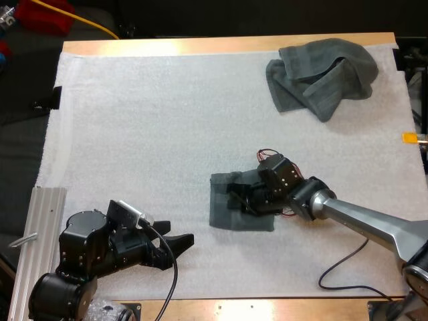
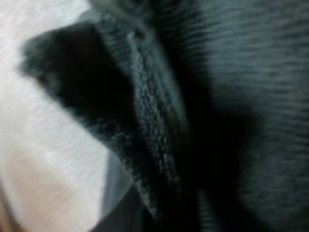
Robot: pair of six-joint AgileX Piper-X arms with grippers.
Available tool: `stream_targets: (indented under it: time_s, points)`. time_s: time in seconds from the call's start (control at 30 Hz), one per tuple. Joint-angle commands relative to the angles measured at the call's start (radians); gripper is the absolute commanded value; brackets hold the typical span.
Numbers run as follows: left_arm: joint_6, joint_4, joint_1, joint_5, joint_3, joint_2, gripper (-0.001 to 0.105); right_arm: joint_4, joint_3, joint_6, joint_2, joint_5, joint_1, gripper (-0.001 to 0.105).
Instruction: Pick towel from pile, fold and stack
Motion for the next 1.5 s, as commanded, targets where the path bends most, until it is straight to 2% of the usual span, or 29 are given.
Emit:
stream_targets:
  time_s: [0.0,0.1,0.4,0.7,0.97,1.13,1.47]
  points:
    - [0.007,-0.003,-0.006,0.014,-0.007,-0.005,0.07,-0.054,-0.004,0.002,0.001,-0.053,0.002,0.041]
    - [0.007,-0.003,-0.006,0.014,-0.007,-0.005,0.07,-0.14,-0.007,0.009,0.001,-0.146,0.002,0.054]
    - [0.007,-0.003,-0.006,0.014,-0.007,-0.005,0.07,-0.106,-0.012,0.016,-0.01,-0.196,0.018,0.054]
    - [0.007,-0.003,-0.006,0.014,-0.007,-0.005,0.07,-0.076,-0.012,0.043,0.003,-0.15,0.069,0.054]
    - [0.007,-0.003,-0.006,0.014,-0.007,-0.005,0.07,-0.095,-0.012,0.043,-0.012,-0.132,0.07,0.054]
    - [0.007,-0.003,-0.006,0.014,-0.007,-0.005,0.07,-0.084,-0.012,0.008,-0.072,-0.121,0.07,0.054]
    - [0.007,-0.003,-0.006,0.014,-0.007,-0.005,0.07,0.101,-0.012,-0.116,-0.248,0.068,0.07,0.054]
